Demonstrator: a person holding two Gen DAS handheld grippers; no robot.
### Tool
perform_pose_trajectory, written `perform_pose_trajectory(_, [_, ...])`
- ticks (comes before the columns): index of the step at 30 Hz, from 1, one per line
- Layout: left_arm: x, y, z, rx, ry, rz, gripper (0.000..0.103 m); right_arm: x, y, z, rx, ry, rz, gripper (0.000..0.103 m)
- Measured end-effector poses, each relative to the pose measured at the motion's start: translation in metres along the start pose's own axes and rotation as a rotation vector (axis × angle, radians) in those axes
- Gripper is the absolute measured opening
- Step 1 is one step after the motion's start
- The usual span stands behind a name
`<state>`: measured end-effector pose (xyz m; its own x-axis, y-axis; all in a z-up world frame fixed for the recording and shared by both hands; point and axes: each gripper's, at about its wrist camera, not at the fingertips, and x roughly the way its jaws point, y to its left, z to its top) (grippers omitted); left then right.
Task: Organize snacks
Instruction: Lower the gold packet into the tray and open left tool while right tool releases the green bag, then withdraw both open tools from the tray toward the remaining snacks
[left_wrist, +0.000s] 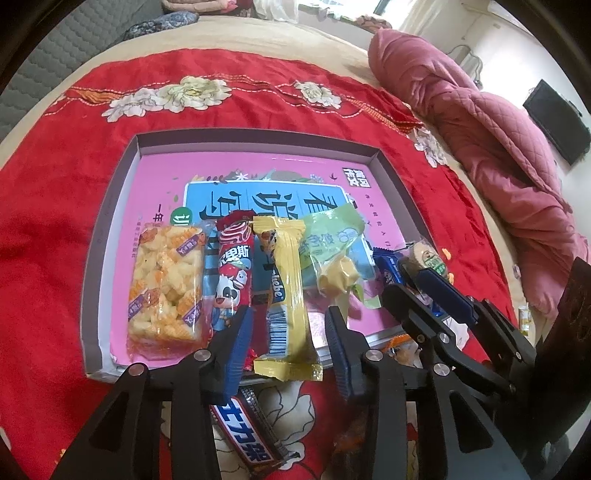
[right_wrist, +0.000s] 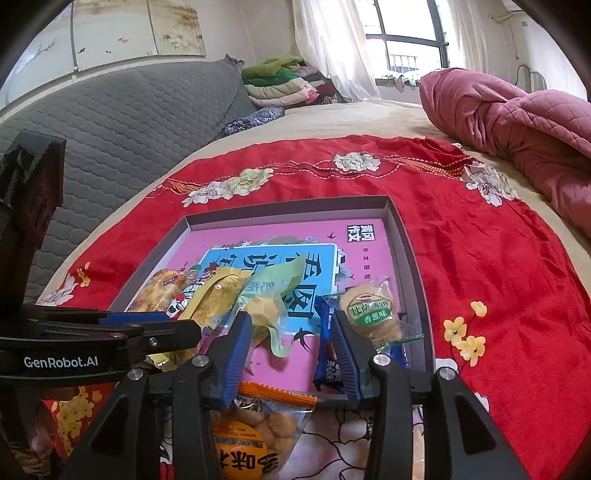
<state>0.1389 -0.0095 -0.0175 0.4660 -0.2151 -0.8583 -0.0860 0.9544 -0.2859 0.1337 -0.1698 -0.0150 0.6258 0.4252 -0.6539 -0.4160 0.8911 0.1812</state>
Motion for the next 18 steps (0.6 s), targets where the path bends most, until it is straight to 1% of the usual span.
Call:
perform_pose_trajectory(2, [-0.003, -0.002, 0.0, 0.004, -0.006, 0.001, 0.042, -0.001, 0.0, 0.0, -0.001, -0.004, 0.0, 0.045])
perform_pose_trajectory(6, [-0.009, -0.003, 0.0, 0.012, -0.013, 0.012, 0.049, -0.004, 0.001, 0.001, -0.003, -0.015, -0.001, 0.048])
perform_pose_trajectory(17, [-0.02, -0.002, 0.0, 0.009, -0.027, 0.027, 0.051, -0.011, 0.002, 0.003, -0.002, -0.031, 0.0, 0.05])
perform_pose_trajectory(18, [-0.021, -0.002, -0.001, 0.011, -0.029, 0.033, 0.051, -0.012, 0.002, 0.003, -0.001, -0.033, -0.001, 0.052])
